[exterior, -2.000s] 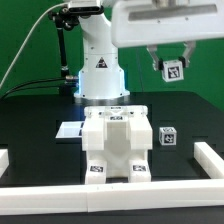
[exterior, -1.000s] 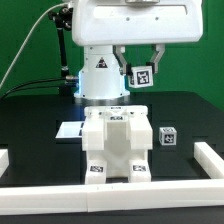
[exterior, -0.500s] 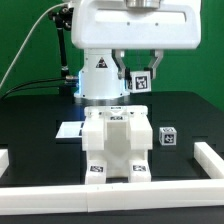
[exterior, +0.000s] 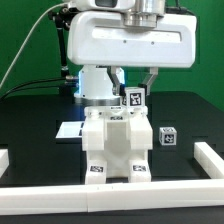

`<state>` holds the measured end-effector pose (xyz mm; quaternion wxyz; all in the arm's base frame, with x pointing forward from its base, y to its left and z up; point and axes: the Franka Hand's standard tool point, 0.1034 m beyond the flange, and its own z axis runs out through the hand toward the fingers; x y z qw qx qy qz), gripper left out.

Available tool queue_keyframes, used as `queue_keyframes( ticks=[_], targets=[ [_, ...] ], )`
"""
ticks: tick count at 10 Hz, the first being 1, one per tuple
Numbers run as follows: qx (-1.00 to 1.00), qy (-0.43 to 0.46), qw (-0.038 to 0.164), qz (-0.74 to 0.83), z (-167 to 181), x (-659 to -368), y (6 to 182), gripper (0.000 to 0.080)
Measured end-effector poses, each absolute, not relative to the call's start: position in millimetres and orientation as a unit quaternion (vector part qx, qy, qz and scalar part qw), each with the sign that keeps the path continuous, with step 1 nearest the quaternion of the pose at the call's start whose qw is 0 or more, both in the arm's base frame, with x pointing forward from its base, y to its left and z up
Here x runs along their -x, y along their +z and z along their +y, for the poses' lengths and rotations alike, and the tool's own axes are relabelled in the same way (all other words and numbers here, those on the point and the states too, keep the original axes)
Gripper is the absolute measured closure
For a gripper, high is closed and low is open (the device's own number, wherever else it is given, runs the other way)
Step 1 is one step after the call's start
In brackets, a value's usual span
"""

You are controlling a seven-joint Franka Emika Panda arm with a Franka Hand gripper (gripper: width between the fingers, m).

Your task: Assemble chair

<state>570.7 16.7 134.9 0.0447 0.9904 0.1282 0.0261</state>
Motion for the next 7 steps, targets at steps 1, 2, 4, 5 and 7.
queue_keyframes(
  ticks=[1,2,4,5,7],
  targets=[
    [-0.990,0.026,0.045,0.129,18.8,-570.6,134.9,0.0515],
    [-0.990,0.026,0.044,0.129,20.8,-570.5,135.1,0.0515],
    [-0.990,0.026,0.044,0.130,21.7,-570.4,135.1,0.0515],
    [-0.990,0.025,0.045,0.130,21.4,-569.8,133.3,0.0515],
    [-0.990,0.025,0.045,0.131,22.4,-569.8,132.0,0.0515]
  ],
)
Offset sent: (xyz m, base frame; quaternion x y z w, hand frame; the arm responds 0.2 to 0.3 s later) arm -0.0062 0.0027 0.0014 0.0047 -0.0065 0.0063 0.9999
